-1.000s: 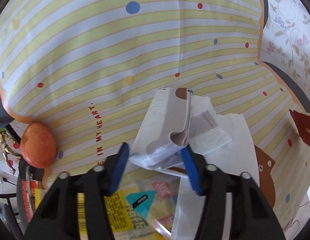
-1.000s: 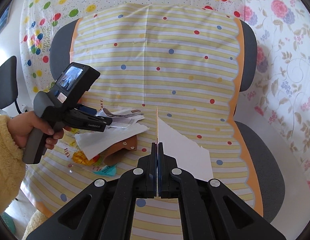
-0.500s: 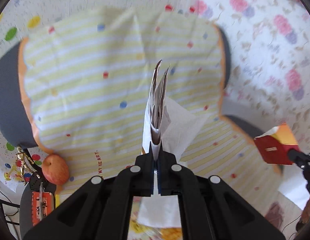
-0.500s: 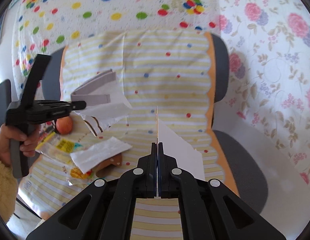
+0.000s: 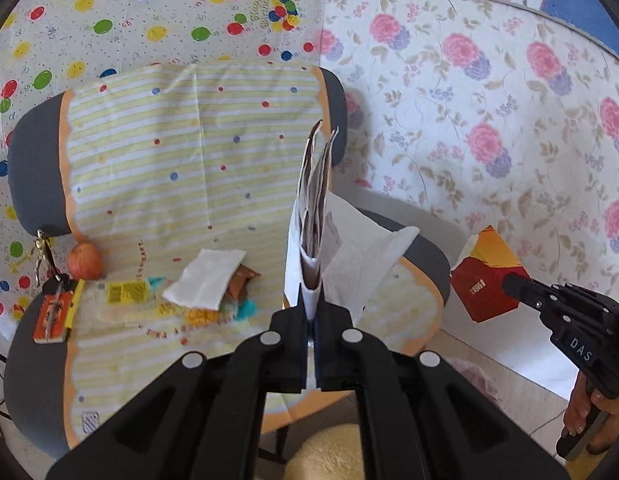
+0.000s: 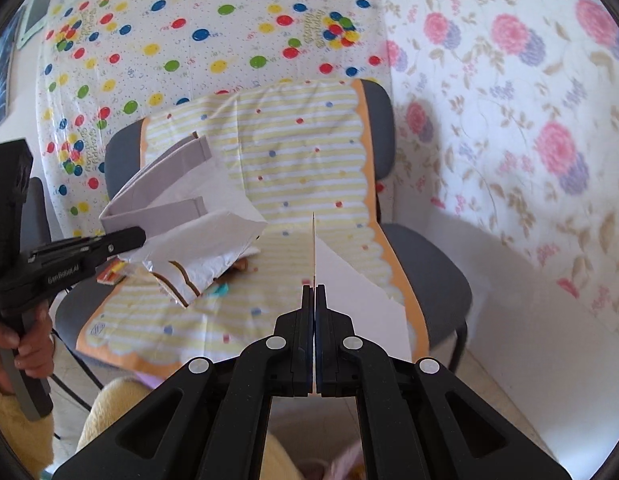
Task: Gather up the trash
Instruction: 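Carry both papers to the pink bin and release them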
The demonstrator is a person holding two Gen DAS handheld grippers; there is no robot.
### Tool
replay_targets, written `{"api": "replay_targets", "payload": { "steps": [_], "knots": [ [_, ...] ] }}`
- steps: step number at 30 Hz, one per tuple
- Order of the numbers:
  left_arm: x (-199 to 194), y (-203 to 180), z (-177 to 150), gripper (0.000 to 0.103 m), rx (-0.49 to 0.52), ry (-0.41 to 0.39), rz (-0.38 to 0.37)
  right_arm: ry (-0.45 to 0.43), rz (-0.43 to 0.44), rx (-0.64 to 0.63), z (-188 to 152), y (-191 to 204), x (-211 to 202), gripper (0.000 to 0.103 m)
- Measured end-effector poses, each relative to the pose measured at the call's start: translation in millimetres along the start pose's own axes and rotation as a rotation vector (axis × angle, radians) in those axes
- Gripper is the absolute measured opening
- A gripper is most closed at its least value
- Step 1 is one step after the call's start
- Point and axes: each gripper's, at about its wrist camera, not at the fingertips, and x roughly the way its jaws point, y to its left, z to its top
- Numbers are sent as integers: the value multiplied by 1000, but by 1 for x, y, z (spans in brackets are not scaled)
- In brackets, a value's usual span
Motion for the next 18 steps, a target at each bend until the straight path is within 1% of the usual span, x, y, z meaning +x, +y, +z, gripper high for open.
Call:
{"api": "replay_targets", "payload": {
  "steps": [1, 4, 8, 12, 15, 18],
  "knots": [
    [0, -8, -9, 0, 10, 10, -14, 10, -9, 9, -8, -3, -6, 1],
    [3, -39, -40, 0, 87, 36, -53, 40, -35, 50, -34, -13, -24, 1],
    [12, -65, -65, 0, 106, 90, -132, 78, -65, 121, -67, -27, -43, 1],
    [26, -85, -77, 0, 128, 132, -200, 121, -88, 188, -96, -43, -47, 1],
    [33, -93, -84, 0, 135, 161, -216, 154, -80, 266, -116, -59, -42, 1],
    [36, -94, -88, 0, 137, 181, -214, 184, -67, 329, -129, -74, -33, 1]
  ]
}}
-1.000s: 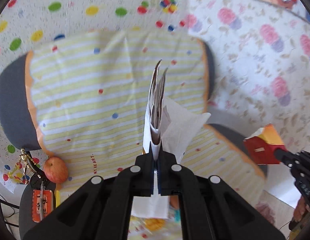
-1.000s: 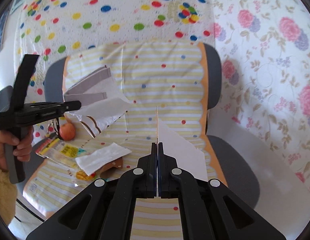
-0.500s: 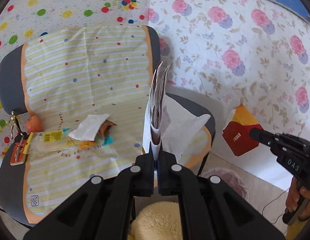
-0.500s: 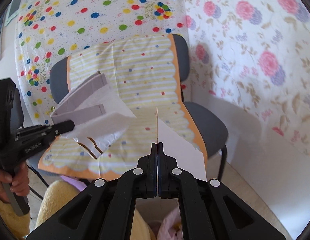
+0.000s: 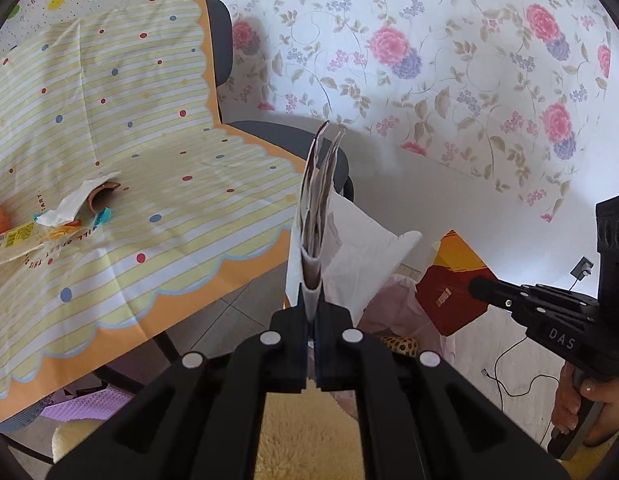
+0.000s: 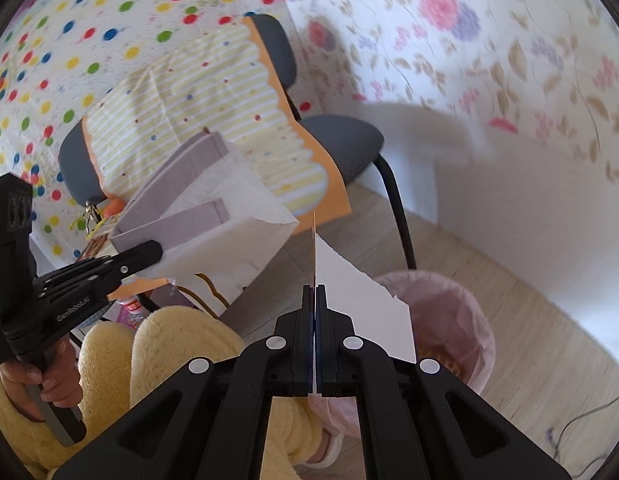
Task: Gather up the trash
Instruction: 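Carry both papers to the pink bin and release them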
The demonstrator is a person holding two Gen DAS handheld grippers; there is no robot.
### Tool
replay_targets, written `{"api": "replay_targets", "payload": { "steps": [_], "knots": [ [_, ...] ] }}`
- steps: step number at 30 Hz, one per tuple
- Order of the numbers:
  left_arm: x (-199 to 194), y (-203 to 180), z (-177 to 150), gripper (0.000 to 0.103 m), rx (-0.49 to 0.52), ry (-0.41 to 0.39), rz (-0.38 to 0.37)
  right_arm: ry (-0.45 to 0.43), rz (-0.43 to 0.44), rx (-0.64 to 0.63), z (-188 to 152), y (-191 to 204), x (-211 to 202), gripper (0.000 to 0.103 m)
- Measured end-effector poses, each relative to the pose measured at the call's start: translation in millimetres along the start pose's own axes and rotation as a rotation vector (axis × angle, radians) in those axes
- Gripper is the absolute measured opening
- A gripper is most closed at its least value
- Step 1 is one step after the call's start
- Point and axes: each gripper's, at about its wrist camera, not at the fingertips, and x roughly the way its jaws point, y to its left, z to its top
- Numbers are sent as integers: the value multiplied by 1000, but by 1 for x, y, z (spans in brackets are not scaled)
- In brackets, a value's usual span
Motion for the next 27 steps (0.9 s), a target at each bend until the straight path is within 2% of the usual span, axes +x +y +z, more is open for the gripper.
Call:
{"api": "replay_targets", "payload": {
  "steps": [3, 4, 9, 14, 18, 27],
  "knots": [
    [4, 2, 1, 0, -9, 13, 12, 24, -3, 19, 2, -10, 13, 1],
    [5, 3, 2, 0, -15, 18, 12, 36, -3, 21, 3, -12, 17, 5],
    [13, 7, 3, 0, -28, 41, 21, 51, -50, 37, 7, -22, 30, 9],
    [26, 2, 1, 0, -17, 75, 10, 23, -77, 15, 13, -22, 25, 13],
    [43, -11, -3, 0, 1, 132, -31, -6, -99, 3, 20, -22, 15, 13],
    [87, -70, -9, 0, 142, 230, -161, -82, -153, 30, 22, -40, -10, 13]
  ]
}}
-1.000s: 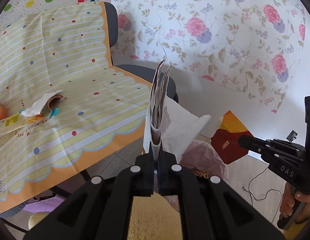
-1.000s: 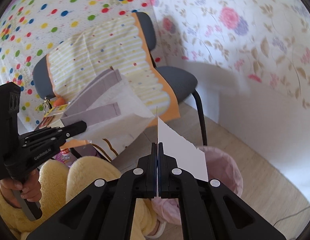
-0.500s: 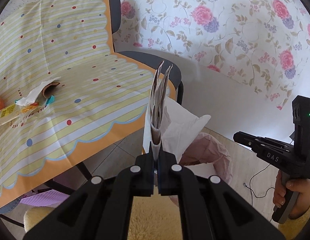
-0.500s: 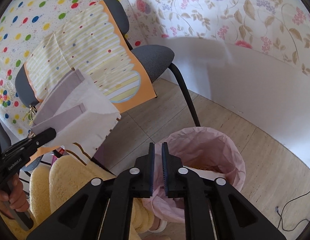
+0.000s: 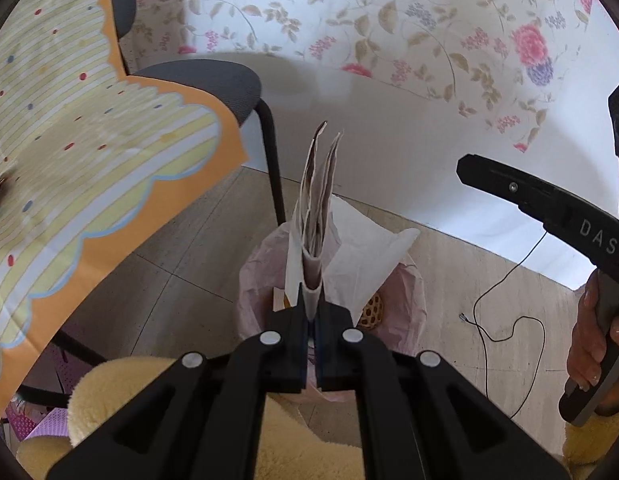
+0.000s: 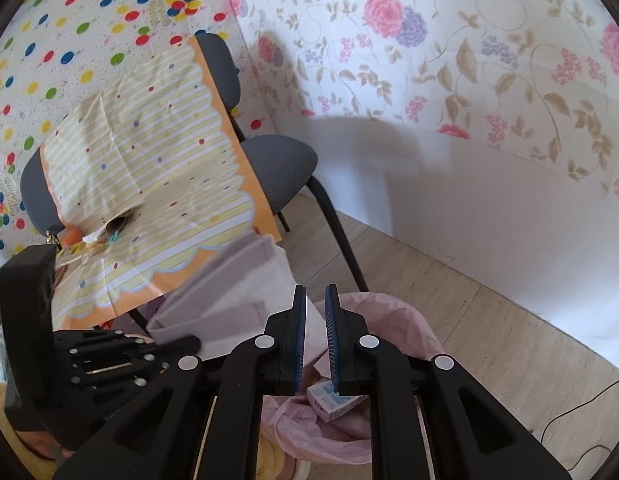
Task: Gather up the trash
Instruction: 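Carry both papers to the pink bin and release them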
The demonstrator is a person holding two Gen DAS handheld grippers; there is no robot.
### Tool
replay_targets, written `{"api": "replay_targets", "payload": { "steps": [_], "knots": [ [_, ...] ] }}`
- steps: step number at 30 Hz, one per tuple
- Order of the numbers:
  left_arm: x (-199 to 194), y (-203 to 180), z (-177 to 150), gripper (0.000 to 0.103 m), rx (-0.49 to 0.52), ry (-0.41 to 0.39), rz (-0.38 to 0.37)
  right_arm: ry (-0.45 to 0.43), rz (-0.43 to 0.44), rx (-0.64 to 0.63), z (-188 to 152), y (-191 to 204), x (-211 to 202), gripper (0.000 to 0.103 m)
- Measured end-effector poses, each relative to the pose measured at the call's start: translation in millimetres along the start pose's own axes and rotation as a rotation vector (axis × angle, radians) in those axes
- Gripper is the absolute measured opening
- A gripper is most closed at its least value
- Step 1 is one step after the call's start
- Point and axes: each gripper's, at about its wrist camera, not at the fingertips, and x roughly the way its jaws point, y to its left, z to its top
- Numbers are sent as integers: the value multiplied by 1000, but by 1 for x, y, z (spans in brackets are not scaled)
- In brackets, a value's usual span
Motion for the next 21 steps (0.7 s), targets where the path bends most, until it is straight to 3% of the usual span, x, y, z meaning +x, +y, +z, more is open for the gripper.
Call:
{"api": "replay_targets", "payload": {
  "steps": [6, 8, 9, 10, 21],
  "knots": [
    [26, -12, 5, 4, 35, 53, -38, -6, -25, 36, -2, -16, -1, 13],
    [34, -13, 6, 25, 41, 69, -51, 0, -22, 47, -3, -20, 1, 13],
    [36, -11, 7, 45, 35, 71, -48, 2, -21, 47, -3, -21, 2, 13],
    [38, -10, 7, 50, 28, 68, -36, 4, -20, 45, -3, -21, 3, 13],
    [0, 32, -2, 50, -85, -6, 78, 25, -12, 16, -6, -2, 6, 13]
  ]
}}
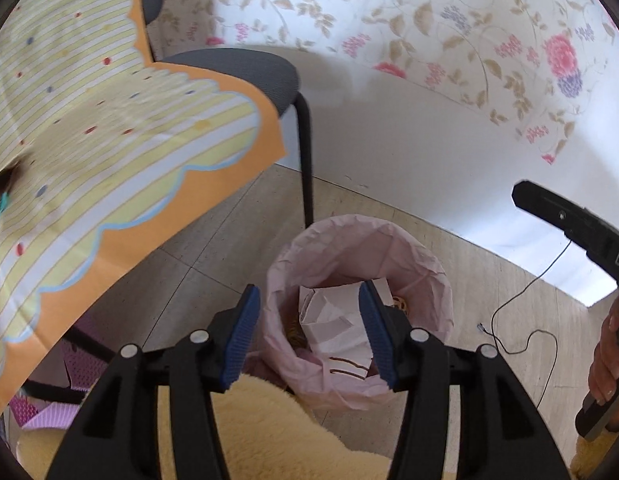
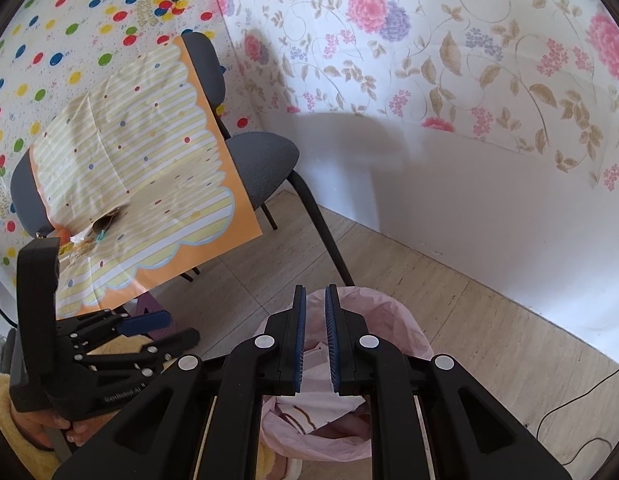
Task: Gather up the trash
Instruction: 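Carry both papers to the pink bin and release them, then move both tools back over the chair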
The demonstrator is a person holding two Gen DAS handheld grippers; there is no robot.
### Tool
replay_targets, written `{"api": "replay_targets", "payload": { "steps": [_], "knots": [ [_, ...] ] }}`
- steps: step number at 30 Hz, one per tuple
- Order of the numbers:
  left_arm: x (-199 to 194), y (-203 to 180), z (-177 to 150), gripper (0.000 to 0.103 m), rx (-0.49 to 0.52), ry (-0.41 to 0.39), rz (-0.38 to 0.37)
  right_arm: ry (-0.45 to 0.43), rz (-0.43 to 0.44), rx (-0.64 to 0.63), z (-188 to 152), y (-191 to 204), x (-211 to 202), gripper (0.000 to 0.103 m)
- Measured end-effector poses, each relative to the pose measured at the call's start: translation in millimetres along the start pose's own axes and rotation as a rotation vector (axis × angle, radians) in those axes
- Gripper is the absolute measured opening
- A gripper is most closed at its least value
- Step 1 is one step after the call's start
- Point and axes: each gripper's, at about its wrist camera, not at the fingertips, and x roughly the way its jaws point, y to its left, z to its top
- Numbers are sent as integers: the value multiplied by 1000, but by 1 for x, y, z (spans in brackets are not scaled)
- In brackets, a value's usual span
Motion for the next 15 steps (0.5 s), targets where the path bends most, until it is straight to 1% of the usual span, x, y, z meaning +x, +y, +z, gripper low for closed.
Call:
{"api": "replay_targets", "payload": {
  "steps": [3, 4, 5, 7, 8, 9, 11, 14, 15],
  "knots": [
    [-16, 14, -3, 50, -32, -28, 28, 20, -1, -13, 2, 8, 2, 13],
    [-22, 18, -4, 54, -40, -38, 42, 25, -6, -24, 2, 13, 3, 13],
    [-30, 25, -5, 58, -51, -46, 65, 30, 2, -39, 3, 20, 4, 17],
    [-43, 34, -8, 69, -69, -63, 110, 38, 43, -54, 6, 31, 5, 30],
    [-52, 42, -11, 72, -87, -78, 138, 42, 71, -69, 9, 41, 6, 46],
    [-58, 47, -13, 75, -101, -89, 154, 46, 91, -93, 12, 51, 8, 49],
    [-72, 63, -18, 78, -143, -102, 192, 48, 117, -161, 19, 75, 10, 50],
    [-96, 96, -27, 85, -230, -134, 258, 47, 175, -233, 31, 110, 16, 59],
    [-102, 104, -30, 88, -250, -140, 279, 47, 197, -254, 35, 121, 18, 60]
  ]
}}
